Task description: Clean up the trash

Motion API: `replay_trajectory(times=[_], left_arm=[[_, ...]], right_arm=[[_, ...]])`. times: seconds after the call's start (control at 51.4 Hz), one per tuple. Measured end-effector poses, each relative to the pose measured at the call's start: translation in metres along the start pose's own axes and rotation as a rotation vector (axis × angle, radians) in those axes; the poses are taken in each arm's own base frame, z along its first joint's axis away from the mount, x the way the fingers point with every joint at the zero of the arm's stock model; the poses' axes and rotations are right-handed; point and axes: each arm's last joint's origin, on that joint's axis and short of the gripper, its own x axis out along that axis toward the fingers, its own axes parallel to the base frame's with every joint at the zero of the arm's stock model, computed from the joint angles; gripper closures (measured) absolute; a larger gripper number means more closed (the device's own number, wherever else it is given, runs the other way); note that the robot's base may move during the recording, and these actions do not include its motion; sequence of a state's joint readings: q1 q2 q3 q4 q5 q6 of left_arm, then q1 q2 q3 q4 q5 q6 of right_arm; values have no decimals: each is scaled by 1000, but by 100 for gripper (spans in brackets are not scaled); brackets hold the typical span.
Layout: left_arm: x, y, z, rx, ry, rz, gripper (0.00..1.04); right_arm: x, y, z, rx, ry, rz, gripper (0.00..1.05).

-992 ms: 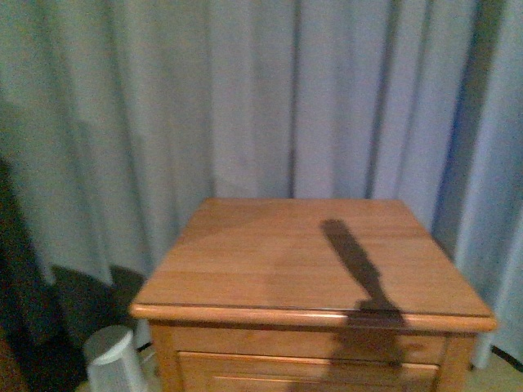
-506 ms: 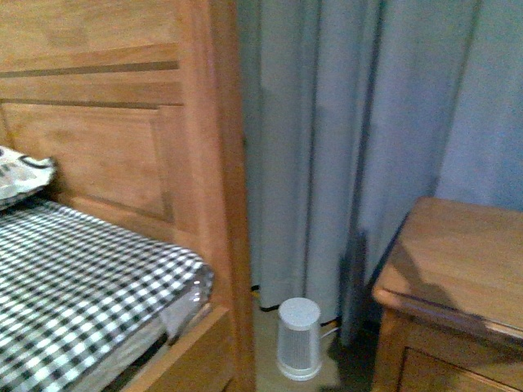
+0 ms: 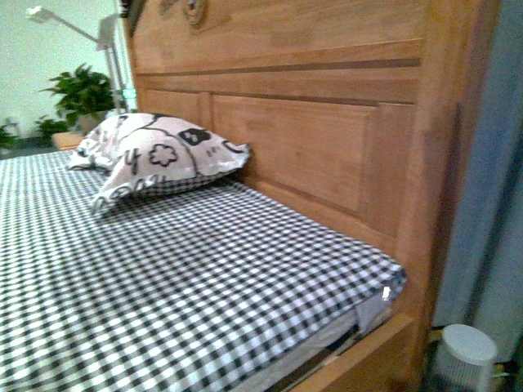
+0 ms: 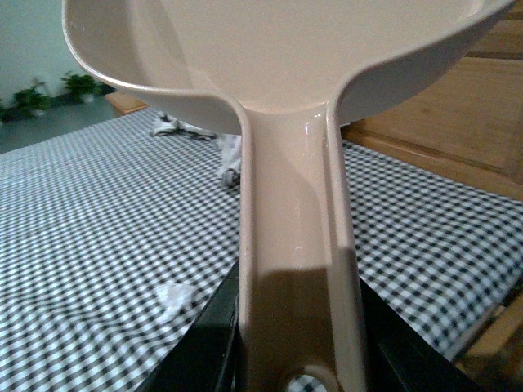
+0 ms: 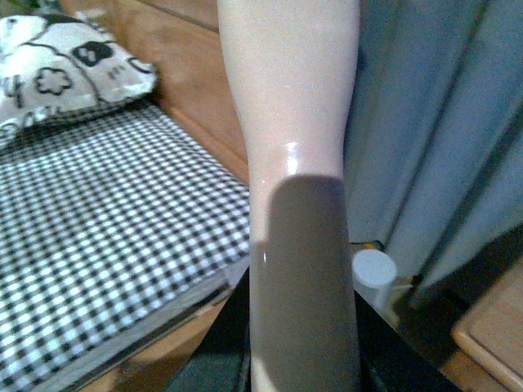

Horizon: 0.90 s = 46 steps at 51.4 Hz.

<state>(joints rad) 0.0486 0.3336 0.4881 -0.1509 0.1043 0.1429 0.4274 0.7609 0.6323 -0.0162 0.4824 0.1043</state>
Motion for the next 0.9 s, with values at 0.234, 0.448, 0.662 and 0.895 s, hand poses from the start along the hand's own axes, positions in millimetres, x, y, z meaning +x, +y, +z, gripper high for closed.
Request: replay_trajectory(times=[0.234, 0.448, 0.662, 0.895], left_arm=[[0, 0, 0, -1, -1, 2, 77], [1, 0, -1, -2, 5, 1, 77], [0, 1, -1, -3, 2, 18, 77], [0, 0, -1, -5, 1, -4, 77]], right_arm=[[0, 0, 0, 1, -1, 3, 86], [0, 0, 0, 0, 0, 0, 86], [0, 1, -1, -4, 6, 18, 86], [0, 0, -1, -1, 2, -4, 86]])
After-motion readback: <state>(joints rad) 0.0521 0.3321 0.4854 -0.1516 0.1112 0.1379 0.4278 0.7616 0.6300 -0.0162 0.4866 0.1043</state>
